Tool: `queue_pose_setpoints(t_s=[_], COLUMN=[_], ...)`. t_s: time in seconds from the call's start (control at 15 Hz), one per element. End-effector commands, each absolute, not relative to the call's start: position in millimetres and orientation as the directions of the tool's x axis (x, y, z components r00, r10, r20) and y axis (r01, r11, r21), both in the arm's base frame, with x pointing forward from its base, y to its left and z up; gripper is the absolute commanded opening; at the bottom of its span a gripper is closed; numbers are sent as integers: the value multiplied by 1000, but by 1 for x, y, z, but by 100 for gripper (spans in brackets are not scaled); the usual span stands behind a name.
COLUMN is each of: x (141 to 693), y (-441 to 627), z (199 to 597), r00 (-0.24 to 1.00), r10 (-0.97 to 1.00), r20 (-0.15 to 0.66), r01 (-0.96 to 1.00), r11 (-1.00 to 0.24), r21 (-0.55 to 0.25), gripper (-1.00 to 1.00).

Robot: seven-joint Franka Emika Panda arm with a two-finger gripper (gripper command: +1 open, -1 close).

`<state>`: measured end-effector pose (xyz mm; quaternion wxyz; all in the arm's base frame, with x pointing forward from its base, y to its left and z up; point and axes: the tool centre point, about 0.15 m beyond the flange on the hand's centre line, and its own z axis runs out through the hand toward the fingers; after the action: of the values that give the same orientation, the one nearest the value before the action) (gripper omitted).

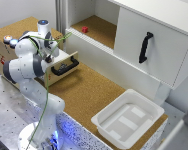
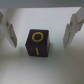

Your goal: Place the purple object on the table

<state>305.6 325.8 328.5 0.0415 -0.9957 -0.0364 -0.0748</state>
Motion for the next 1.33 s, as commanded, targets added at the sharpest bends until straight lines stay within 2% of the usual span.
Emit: queue_pose_setpoints(t_s=[0.0,0.4,0.6,1.07,1.27], x=[307,307,309,305,297], y=[334,331,306,216,161], z=[313,322,368,453,475], r00=[987,985,970,925,896], r10=[82,74,26,-52,-117], r20=[136,155,241,377,429], r01=[97,92,58,18,-55], r11=[-989,-989,-990,-984,-987], r21=[-111,-112,-129,-178,-154], gripper=[-100,-100,-100,-100,-100])
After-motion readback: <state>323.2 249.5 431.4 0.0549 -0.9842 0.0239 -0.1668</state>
